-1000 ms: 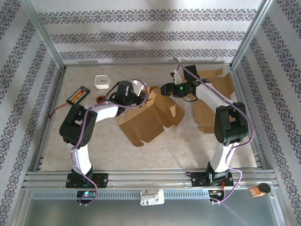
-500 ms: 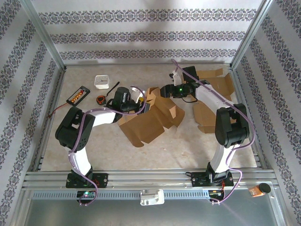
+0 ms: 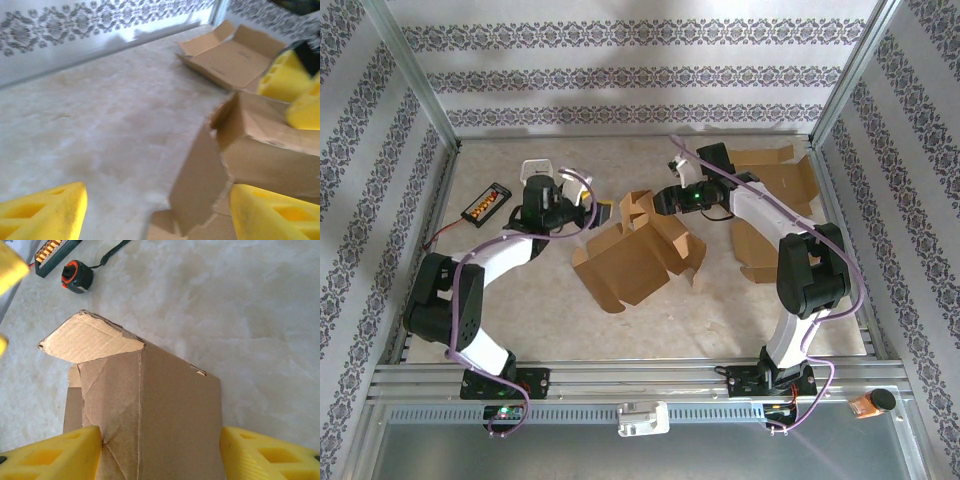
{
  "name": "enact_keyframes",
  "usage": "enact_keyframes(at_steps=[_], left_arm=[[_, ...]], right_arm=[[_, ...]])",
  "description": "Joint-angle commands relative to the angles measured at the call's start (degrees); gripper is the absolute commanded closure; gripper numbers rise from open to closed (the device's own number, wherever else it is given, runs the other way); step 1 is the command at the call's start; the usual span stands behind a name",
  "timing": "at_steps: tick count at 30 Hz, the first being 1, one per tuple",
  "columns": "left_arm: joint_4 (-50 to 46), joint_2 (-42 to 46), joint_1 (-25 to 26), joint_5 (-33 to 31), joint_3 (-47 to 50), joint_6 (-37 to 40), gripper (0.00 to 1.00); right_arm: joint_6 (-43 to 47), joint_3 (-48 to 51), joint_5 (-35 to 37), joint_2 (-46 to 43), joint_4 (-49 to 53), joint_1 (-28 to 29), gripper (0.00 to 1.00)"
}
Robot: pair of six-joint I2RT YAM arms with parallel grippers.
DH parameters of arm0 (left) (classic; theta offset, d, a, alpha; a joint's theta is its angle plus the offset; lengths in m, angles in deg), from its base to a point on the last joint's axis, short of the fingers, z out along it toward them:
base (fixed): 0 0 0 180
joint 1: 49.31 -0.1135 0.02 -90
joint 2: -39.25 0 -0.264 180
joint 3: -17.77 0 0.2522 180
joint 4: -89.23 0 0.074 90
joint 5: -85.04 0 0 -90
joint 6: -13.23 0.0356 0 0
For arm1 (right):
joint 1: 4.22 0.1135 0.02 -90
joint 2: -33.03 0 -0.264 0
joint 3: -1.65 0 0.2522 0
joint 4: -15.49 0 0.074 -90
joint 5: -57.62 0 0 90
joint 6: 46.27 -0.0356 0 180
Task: Fold the paper box
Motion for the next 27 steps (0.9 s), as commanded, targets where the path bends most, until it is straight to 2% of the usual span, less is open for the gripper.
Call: enact_keyframes(at_steps=[1,5,9,12,19,27], left_arm=[[-13.6,-3.1,-0.5,-2.5,-7.3,12.0,0.28],[-16.5,-6.8,-0.3,5.1,-10.4,23.6,0.29],[-21.5,-10.8,-0.1,12.2,-15.3,30.4,0.28],[-26.4,-14.6,0.0,13.5,-19.8,33.3,0.28],[-28.7,-21.4,1.1,15.1,-26.3,35.9,0.32],[-30.2,-23.7,3.8,17.3,-29.2,39.3,0.35]], right_arm=[[2.3,0.7,1.9,-0.9,3.3,0.5,0.37],[2.5,0.7,1.9,-0.8,3.3,0.4,0.37],[2.2,0.1,1.8,-0.1,3.4,0.3,0.37],[1.3,-0.8,0.9,0.8,3.4,0.1,0.36],[0.2,-2.6,-0.9,2.1,3.4,-0.2,0.36],[0.1,-3.1,-1.9,2.6,3.3,-0.2,0.36]])
